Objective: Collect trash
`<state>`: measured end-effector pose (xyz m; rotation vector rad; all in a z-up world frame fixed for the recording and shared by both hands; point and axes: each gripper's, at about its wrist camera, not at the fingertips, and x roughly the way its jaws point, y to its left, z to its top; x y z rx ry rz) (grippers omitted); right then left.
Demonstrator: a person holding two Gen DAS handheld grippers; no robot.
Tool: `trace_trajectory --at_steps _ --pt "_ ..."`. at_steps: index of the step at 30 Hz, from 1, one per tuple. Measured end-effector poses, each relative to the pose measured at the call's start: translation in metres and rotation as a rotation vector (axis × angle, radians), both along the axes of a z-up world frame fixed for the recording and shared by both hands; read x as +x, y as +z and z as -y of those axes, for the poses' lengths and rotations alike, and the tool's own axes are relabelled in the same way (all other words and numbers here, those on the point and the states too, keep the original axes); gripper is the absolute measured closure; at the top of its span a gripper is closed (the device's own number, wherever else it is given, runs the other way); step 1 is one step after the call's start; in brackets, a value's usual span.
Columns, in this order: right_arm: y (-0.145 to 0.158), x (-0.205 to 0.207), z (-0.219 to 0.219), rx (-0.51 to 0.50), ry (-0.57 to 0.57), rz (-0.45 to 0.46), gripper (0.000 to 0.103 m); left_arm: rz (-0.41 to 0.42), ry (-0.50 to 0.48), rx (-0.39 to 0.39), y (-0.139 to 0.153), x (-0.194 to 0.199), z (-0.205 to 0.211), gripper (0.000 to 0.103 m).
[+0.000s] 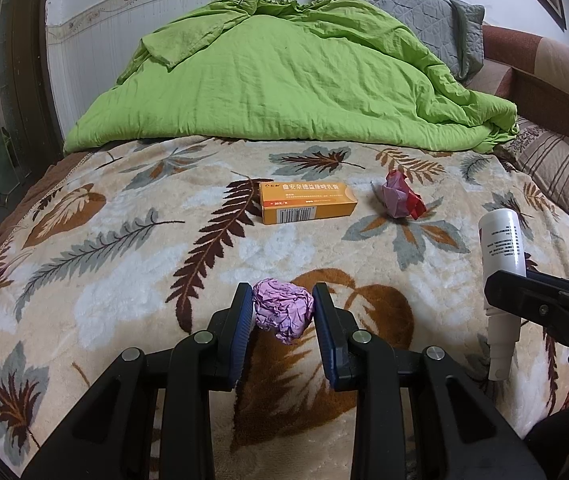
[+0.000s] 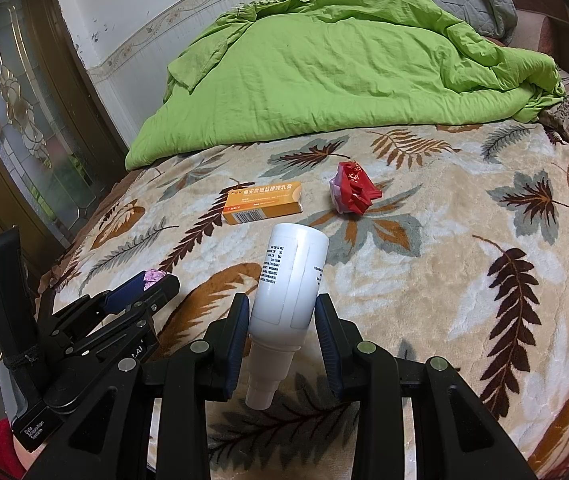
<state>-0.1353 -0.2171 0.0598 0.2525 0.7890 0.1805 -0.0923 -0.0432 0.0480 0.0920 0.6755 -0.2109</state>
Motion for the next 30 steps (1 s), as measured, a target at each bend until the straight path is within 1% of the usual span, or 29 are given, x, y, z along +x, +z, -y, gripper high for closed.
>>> trace_trajectory --at_steps 30 --pt "-0.0003 0.0000 0.0017 0.004 -0.003 0.002 0.067 0.008 -0.004 -0.004 0.0041 -0.0016 0.0033 0.074"
